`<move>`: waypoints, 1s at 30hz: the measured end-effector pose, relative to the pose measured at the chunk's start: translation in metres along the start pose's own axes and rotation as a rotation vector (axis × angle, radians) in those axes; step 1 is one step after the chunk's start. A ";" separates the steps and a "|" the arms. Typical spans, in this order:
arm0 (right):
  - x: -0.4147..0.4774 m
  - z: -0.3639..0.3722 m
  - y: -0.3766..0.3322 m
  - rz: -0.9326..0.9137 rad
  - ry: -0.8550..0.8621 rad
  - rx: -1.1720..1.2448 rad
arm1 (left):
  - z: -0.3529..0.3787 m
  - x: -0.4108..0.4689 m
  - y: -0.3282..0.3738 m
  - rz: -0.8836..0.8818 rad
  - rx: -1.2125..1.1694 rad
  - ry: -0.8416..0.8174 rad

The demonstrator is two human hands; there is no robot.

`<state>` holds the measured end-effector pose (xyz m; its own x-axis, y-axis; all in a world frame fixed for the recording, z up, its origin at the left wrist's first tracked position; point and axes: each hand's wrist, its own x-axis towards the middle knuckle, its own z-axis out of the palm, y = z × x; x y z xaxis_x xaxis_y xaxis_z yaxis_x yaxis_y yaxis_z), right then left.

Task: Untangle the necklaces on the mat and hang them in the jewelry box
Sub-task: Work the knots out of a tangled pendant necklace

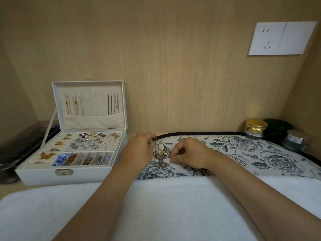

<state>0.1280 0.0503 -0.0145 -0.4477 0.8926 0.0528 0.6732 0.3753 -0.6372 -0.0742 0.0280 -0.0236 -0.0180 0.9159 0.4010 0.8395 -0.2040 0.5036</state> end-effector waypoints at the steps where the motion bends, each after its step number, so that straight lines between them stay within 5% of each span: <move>1: 0.000 -0.001 0.000 -0.014 0.017 -0.010 | -0.001 -0.001 0.001 0.005 0.022 0.011; 4: 0.000 -0.005 0.003 -0.041 0.015 -0.122 | -0.005 -0.004 0.005 0.066 0.023 -0.041; 9: -0.002 -0.019 0.008 0.051 0.003 -0.326 | -0.008 -0.014 0.009 0.092 -0.052 -0.373; 13: -0.007 -0.030 0.005 0.133 -0.036 -0.479 | -0.014 -0.014 0.009 0.081 0.017 -0.394; 20: -0.006 -0.010 -0.002 -0.083 -0.084 -0.129 | -0.028 -0.016 0.004 0.024 0.082 -0.503; 26: -0.006 -0.022 0.003 -0.033 -0.112 -0.164 | -0.042 -0.017 0.006 -0.041 0.192 -0.592; 30: -0.004 -0.016 0.004 -0.045 -0.079 -0.135 | -0.035 -0.020 0.016 -0.010 0.220 -0.457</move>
<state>0.1414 0.0519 -0.0049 -0.5202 0.8539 0.0150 0.7219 0.4491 -0.5264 -0.0792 -0.0058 0.0030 0.1718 0.9851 -0.0039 0.9360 -0.1620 0.3126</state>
